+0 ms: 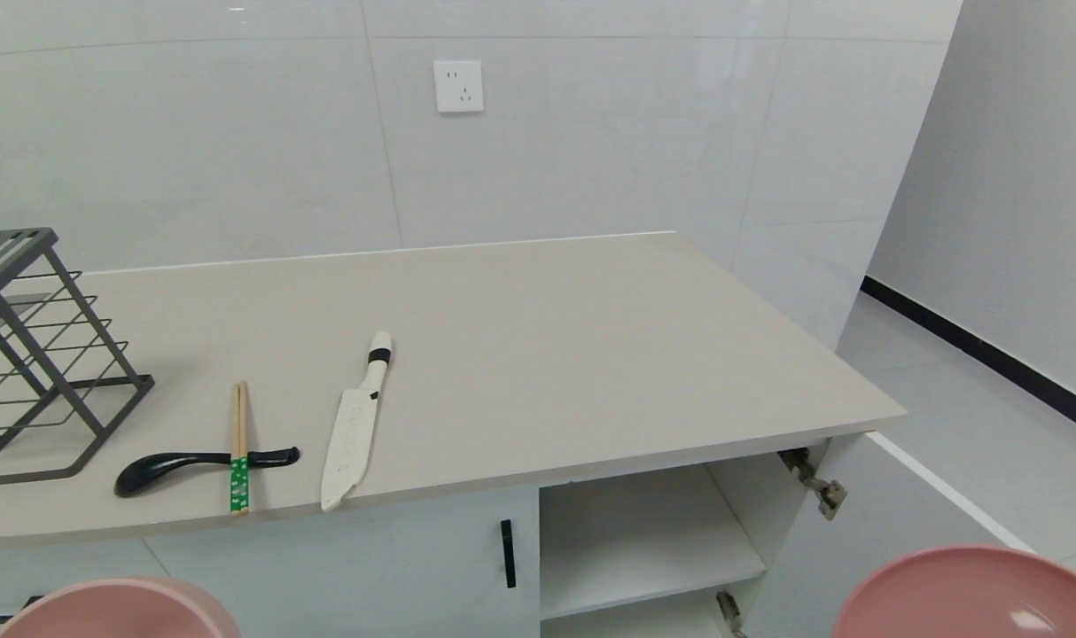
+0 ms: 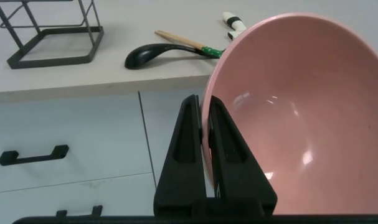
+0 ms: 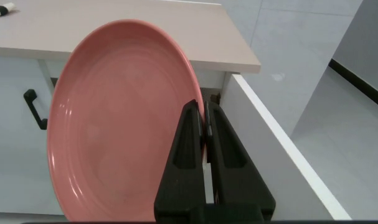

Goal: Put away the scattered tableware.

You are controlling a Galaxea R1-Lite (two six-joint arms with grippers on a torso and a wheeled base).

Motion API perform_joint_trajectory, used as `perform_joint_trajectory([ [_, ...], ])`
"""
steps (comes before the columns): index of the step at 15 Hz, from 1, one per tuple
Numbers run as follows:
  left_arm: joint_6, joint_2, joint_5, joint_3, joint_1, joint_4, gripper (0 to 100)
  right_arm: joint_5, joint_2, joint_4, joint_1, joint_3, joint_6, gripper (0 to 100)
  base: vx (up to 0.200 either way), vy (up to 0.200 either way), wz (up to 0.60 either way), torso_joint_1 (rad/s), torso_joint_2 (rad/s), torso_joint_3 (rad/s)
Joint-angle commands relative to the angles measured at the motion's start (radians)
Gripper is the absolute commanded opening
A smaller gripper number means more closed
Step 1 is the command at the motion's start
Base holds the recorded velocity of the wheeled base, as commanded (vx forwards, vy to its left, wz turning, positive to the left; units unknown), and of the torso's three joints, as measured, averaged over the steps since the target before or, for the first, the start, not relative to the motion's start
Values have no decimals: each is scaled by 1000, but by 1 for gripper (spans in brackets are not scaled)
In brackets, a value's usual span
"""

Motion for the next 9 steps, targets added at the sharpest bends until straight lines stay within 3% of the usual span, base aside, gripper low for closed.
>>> perform_joint_trajectory([
  [1,0,2,0,0,0,0,0,1,2,-1,0,0,0,0,0,0,0,0,0,0],
  [3,0,2,0,0,0,0,0,1,2,0,0,0,0,0,0,0,0,-22,183,147],
  [8,-1,2,0,0,0,0,0,1,2,-1,0,0,0,0,0,0,0,-21,389,344],
  [9,-1,2,0,0,0,0,0,1,2,0,0,0,0,0,0,0,0,2,56,27],
])
